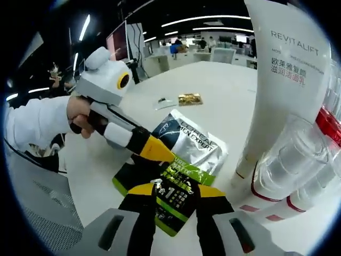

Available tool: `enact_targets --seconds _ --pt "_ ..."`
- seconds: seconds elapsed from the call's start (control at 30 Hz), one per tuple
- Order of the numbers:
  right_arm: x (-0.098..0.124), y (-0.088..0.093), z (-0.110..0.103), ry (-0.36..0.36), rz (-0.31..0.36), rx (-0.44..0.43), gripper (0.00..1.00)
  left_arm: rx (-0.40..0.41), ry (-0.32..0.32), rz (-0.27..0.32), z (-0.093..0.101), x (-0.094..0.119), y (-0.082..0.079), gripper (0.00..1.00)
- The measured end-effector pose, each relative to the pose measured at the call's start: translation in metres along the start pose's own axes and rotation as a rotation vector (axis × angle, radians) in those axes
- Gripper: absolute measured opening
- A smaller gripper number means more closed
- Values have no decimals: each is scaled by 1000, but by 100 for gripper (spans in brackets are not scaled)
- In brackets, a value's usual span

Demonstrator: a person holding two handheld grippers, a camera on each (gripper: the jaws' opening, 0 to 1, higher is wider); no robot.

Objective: Arrange the skincare products in the storage area until every visible bottle or jar stands upright without overlapping.

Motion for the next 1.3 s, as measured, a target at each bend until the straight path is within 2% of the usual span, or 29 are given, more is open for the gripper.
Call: enact_targets --seconds 0.13,0.4,0.53,0.7,0.97,1.13,1.3 --pt "-1 0 1 17 4 25 26 -6 -8 5 0 -5 -3 0" --pt "-6 5 5 43 2 44 28 -24 -17 12 0 -8 -6 0" --pt "-7 2 7 58 13 68 28 -27 -17 13 0 -9 -7 0" --pt "-10 3 5 69 11 152 29 -40 -20 10 1 -10 -8 0" --pt "-11 3 5 76 -2 164 30 -91 -21 7 4 -9 -8 1" --pt "-11 4 5 75 -5 163 31 -118 -51 17 0 -7 -11 5" --pt "-11 4 5 75 -7 168 31 -164 -116 39 -8 5 -17 10"
Point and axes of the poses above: the point that each gripper's makers call its tool centre point, and the gripper's own axes: x roughly backward along the fingers, z roughly to its right, y roughly out of its underside, the point moved 6 cm from there along x, roughly backward along the fingers, and after that the axes turned 6 degrees about -x, right-handed, at the moved point
